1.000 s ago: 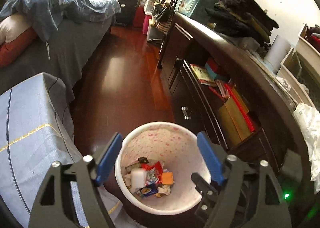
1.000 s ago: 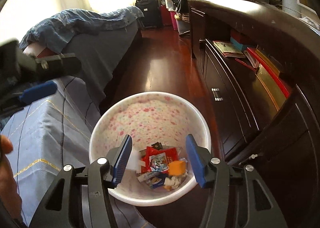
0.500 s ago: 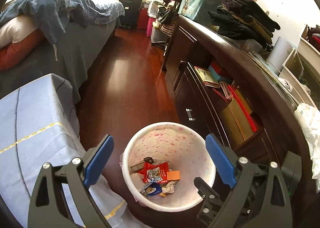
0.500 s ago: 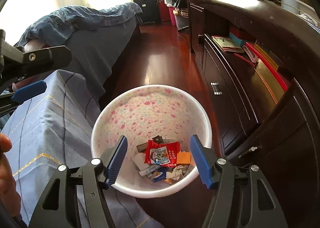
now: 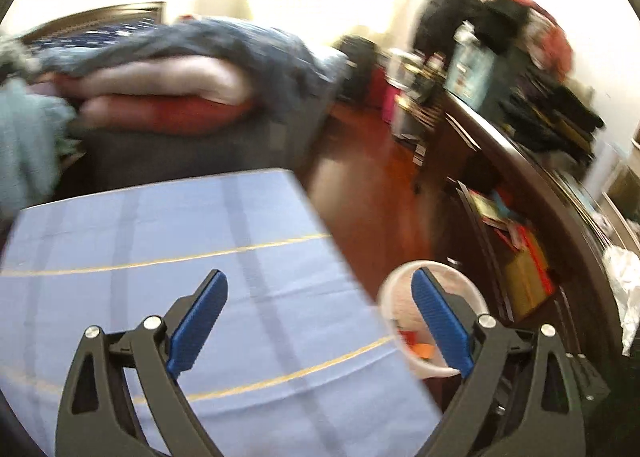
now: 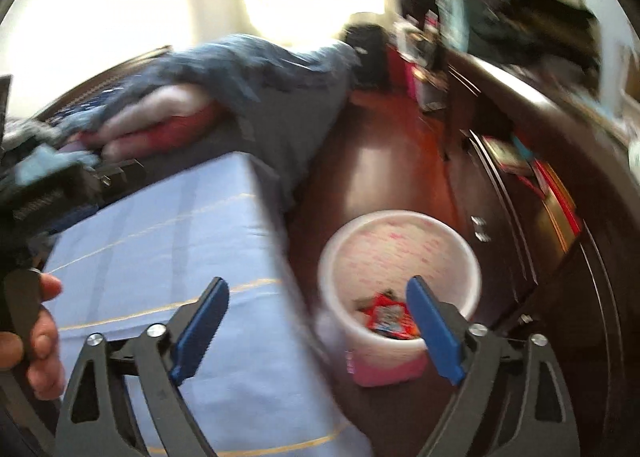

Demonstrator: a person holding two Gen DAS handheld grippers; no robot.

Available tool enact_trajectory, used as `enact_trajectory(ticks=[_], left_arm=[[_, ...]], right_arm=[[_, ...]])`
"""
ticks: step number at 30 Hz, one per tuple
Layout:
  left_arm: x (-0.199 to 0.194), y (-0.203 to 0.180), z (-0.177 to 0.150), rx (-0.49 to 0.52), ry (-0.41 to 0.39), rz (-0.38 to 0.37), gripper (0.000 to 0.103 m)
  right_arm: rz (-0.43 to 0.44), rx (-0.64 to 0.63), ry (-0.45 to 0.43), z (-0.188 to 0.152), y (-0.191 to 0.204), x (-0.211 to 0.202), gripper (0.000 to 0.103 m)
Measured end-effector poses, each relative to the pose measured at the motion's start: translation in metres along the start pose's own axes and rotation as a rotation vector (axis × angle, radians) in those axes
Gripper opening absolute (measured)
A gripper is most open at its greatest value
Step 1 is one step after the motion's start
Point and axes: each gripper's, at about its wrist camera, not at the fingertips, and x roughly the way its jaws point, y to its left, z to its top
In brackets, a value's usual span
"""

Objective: Collect trash

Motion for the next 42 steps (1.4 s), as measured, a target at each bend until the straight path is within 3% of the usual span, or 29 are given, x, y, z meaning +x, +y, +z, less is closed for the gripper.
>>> enact_trajectory(ticks=[7,10,13,17,24,32,42], left_arm=[[-0.139,0.082,-0.015,-0.1,-0.174,0.243,0.099],[-0.196,0.102,-0.023,-0.109,-0.243,0.357,0.099],[-0.246,0.112,-0.032,-0.119,-0.297,0.424,0.099],[-0.3,0.117,-0.045,-0.131,-0.356,0.441,0.099],[-0.363,0.111,-0.058,-0.139,-0.433,0.439,0.099],[-0.381,0.105,-0.061,-0.123,-0.461,0.432,0.1],[-0.388,0.099,-0.063,-0.113,-0.477,0.42,0.1]], right_arm=[[0.171,-0.098,-0.074,-0.005,0.086,-0.067,0.099],[0.211,-0.164,-0.116,-0.005,0.118,-0.099,0.099],[0.268,-0.225,-0.179,-0.004,0.146,-0.135,0.099],[0.337,-0.277,-0.256,-0.002,0.172,-0.184,0.099],[0.344,-0.28,-0.33,-0.001,0.188,-0.23,0.099],[0.285,-0.287,-0.373,-0.005,0.19,-0.246,0.099],[0.276,-0.281,-0.397,-0.01,0.185,-0.254,0.099]])
